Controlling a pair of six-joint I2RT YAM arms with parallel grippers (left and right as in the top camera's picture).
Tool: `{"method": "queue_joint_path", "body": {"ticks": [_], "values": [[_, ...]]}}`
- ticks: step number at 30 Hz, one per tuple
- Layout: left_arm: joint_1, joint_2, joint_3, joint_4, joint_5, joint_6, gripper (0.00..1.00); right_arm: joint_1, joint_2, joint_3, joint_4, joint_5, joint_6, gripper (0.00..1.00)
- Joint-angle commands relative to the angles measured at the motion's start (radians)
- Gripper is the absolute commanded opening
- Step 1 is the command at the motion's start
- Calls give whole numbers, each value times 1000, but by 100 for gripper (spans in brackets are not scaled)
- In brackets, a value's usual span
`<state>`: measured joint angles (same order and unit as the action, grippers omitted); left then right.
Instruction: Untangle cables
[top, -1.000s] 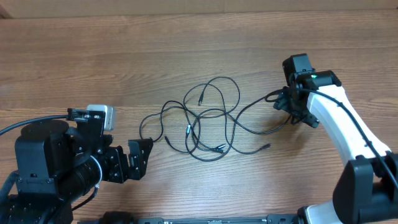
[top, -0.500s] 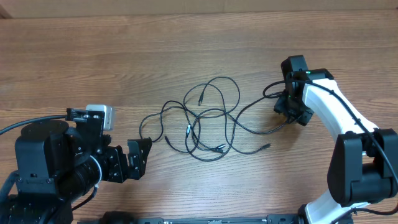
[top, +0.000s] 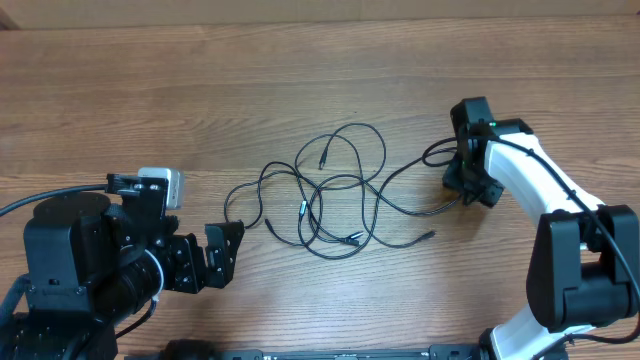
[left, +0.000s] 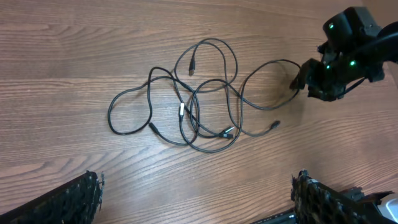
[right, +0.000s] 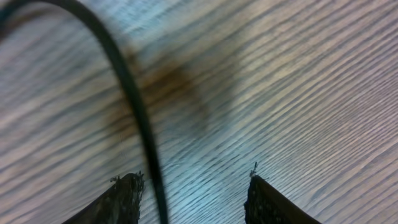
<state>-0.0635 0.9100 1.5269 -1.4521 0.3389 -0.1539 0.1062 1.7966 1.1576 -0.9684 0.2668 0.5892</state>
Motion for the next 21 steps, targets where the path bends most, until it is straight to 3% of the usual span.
{"method": "queue_joint_path", "body": {"ticks": [1,17,21], "values": [[4,-1,-1,-13,-5,-8,100,-4,-1,-31,28,48,-4,54],[4,-1,-1,-18,-6,-7,100,-4,-1,-45,11,46,-4,57],[4,-1,-1,-18,-6,-7,100,-4,-1,-45,14,47,-4,38]]}}
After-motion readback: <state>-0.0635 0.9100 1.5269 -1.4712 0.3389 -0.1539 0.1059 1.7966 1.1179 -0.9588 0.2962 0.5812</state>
